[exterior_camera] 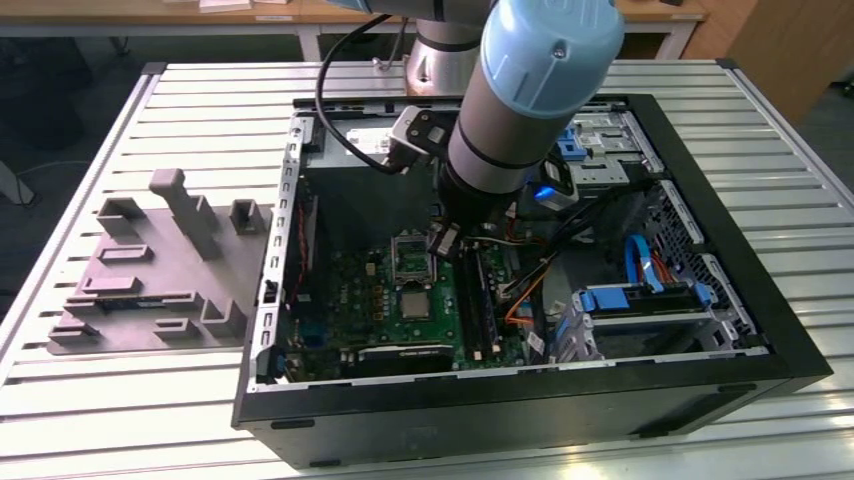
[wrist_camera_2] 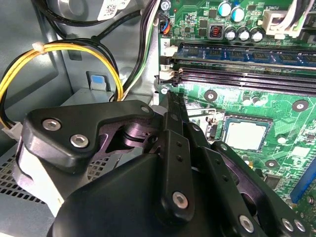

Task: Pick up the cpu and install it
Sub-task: 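Close the cpu cover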

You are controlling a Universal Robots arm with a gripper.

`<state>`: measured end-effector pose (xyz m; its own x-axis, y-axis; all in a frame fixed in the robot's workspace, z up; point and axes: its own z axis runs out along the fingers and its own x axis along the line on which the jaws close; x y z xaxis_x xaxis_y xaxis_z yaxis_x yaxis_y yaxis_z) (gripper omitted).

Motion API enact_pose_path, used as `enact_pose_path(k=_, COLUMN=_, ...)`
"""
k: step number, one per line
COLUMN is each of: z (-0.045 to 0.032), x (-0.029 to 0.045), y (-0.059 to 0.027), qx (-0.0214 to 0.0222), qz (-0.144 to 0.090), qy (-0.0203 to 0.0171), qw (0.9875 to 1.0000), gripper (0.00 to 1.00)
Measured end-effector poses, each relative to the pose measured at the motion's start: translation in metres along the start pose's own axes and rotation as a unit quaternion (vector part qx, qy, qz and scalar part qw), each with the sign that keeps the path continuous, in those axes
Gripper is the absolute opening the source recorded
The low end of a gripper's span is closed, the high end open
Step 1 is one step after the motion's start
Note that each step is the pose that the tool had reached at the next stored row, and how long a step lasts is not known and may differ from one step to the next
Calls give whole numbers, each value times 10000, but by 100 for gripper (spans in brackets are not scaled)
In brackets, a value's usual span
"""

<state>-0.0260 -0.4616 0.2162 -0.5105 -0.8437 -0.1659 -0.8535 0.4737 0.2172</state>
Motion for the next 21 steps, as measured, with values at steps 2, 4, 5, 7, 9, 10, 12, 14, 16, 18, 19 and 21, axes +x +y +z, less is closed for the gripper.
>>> enact_pose_path(k=2, z=0, x=0, y=0, qx=0, qz=0, qy=-1, qw=10000, gripper=11)
enact_pose_path(k=4, z=0, x=0, y=0, qx=-1, qz=0, qy=-1, qw=10000, gripper=11)
enact_pose_path(k=5, z=0, x=0, y=0, qx=-1, qz=0, qy=-2, qw=10000, gripper=11)
enact_pose_path(k=7, z=1, x=0, y=0, qx=-3, qz=0, qy=-4, qw=10000, gripper=11)
enact_pose_path(k=9, z=6, x=2, y=-2, qx=-19, qz=-4, qy=-32, qw=10000, gripper=11)
enact_pose_path(k=10, z=10, x=2, y=-2, qx=-34, qz=-7, qy=-57, qw=10000, gripper=11)
enact_pose_path(k=12, z=21, x=3, y=-4, qx=-49, qz=-10, qy=-83, qw=10000, gripper=11)
enact_pose_path(k=14, z=45, x=7, y=-10, qx=-62, qz=-13, qy=-104, qw=9999, gripper=11)
enact_pose_path(k=16, z=61, x=11, y=-14, qx=-88, qz=-18, qy=-145, qw=9999, gripper=11)
enact_pose_path(k=18, z=71, x=12, y=-16, qx=-123, qz=-25, qy=-205, qw=9997, gripper=11)
enact_pose_path(k=19, z=72, x=12, y=-16, qx=-133, qz=-27, qy=-222, qw=9997, gripper=11)
enact_pose_path(k=21, z=73, x=12, y=-16, qx=-138, qz=-28, qy=-232, qw=9996, gripper=11)
